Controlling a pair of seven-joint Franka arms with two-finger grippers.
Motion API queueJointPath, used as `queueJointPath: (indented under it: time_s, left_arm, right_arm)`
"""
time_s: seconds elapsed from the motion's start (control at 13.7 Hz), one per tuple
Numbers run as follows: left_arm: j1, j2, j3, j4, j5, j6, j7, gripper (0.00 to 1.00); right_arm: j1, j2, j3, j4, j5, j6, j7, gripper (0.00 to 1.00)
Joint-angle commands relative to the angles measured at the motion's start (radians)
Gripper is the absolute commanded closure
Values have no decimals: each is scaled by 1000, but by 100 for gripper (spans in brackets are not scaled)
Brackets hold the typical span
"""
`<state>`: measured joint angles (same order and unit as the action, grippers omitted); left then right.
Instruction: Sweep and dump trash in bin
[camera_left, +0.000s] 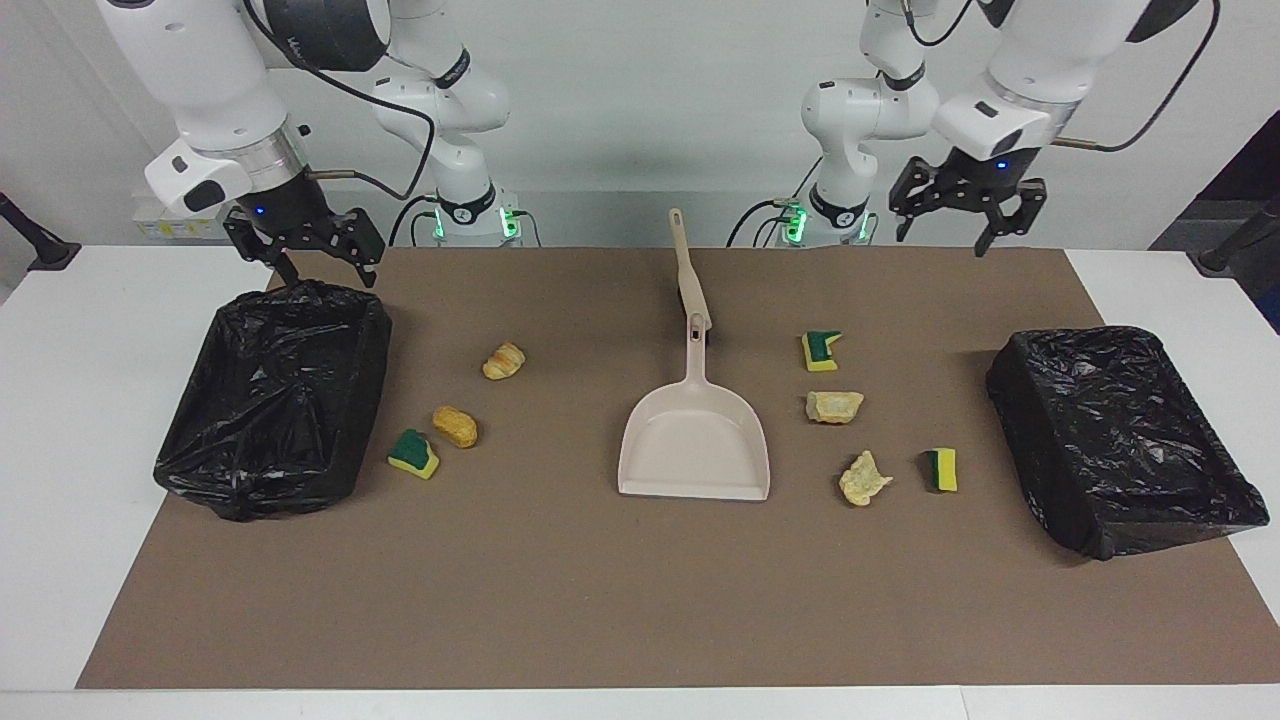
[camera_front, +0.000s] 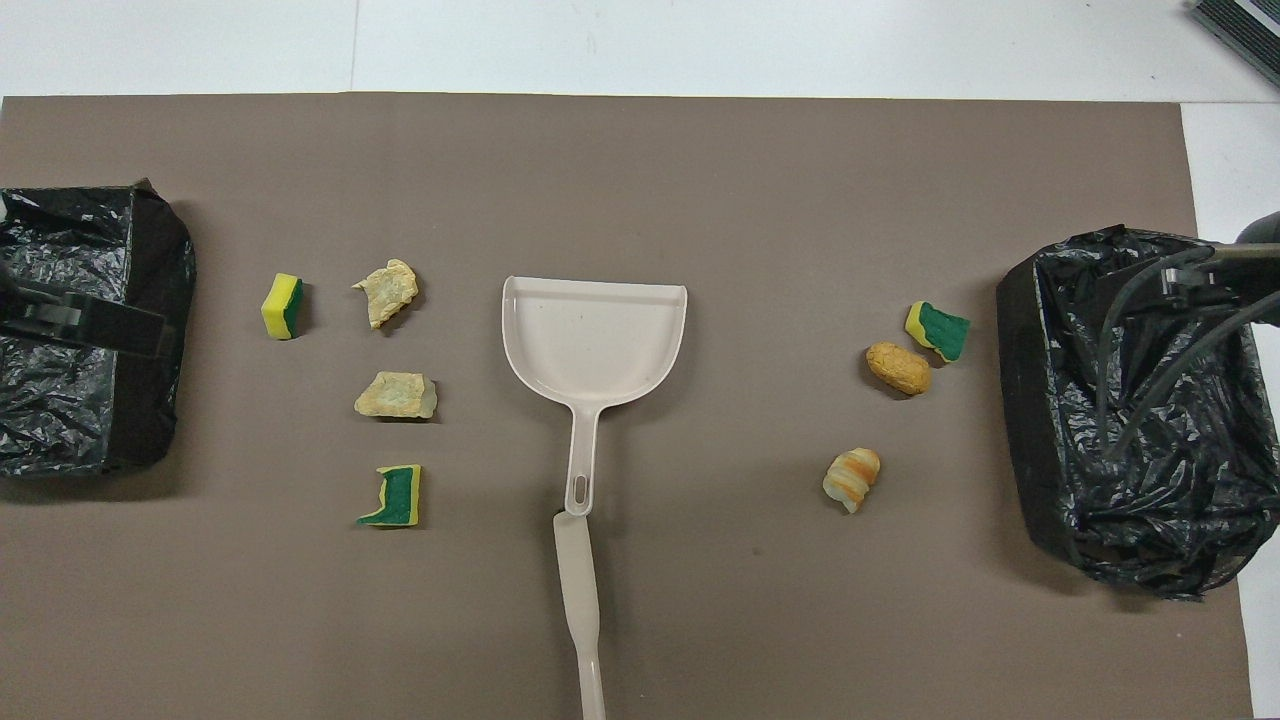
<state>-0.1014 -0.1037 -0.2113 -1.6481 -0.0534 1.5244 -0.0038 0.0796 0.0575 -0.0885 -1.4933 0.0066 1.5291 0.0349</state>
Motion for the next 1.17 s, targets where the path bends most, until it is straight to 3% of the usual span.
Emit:
queueJointPath:
  time_s: [0.0, 0.22, 0.44, 0.73, 1.1]
  left_arm:
    - [-90, -170, -14, -264, -39, 133, -128, 0]
    - [-254, -257, -16, -424, -56, 152, -272, 0]
    - [-414, -301, -16, -564, -86, 279, -482, 0]
    - [-508, -283, -16, -709, -108, 453, -524, 0]
    - [-635, -199, -17, -803, -109, 617, -599, 0]
  right_arm:
    - [2, -30, 4, -27, 6, -20, -20, 0]
    - [3, -50, 7, -62, 7, -6, -47, 0]
    - [15, -4, 12, -61, 7, 26, -46, 0]
    - [104, 76, 12, -56, 85, 106, 26, 0]
    - [270, 177, 12, -54, 127, 221, 267, 0]
